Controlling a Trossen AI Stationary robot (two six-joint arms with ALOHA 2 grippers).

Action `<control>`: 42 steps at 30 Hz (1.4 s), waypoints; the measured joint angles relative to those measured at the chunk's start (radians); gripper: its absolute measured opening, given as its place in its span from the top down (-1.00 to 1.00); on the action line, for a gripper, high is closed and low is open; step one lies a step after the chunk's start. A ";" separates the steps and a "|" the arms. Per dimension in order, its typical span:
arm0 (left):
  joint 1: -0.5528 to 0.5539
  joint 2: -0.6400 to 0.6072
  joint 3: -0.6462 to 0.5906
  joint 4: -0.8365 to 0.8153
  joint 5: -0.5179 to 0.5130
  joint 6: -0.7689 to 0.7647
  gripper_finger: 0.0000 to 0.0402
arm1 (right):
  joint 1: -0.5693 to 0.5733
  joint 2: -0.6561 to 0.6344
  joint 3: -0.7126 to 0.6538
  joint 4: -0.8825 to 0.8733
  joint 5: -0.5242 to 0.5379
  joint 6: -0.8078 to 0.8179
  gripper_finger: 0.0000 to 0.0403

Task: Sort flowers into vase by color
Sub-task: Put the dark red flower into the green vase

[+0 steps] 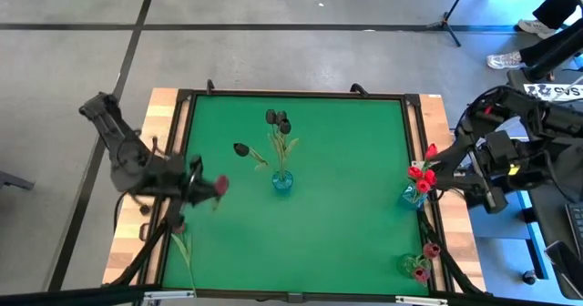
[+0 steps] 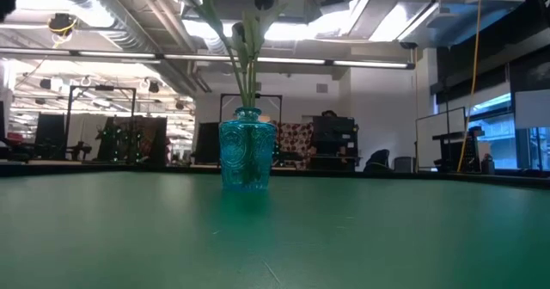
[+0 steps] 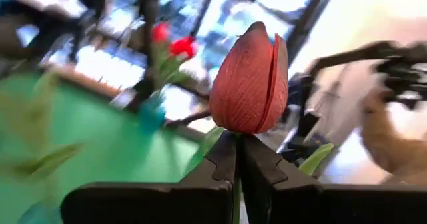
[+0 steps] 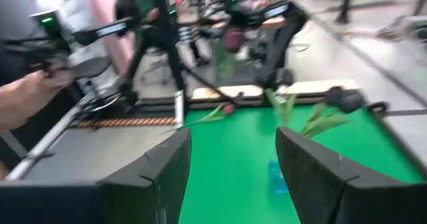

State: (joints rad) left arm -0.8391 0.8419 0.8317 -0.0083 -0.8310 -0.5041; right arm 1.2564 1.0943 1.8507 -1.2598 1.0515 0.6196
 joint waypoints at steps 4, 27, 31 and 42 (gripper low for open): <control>-0.056 0.075 0.002 0.277 0.001 0.234 0.98 | 0.000 0.008 0.000 0.000 0.038 -0.003 -0.08; 0.101 0.601 0.270 0.710 0.326 0.620 0.98 | -0.400 0.348 -0.031 0.367 -0.310 -0.356 -0.35; 0.164 0.693 0.348 0.697 0.341 0.620 0.98 | -0.439 0.399 -0.031 0.450 -0.316 -0.376 -0.35; 0.244 0.851 0.531 0.771 0.434 0.676 0.98 | -0.481 0.488 -0.031 0.728 -0.322 -0.480 -0.35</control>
State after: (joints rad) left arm -0.5951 1.6926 1.3632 0.7625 -0.3975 0.1724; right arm 0.7753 1.5820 1.8202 -0.5313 0.7295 0.1400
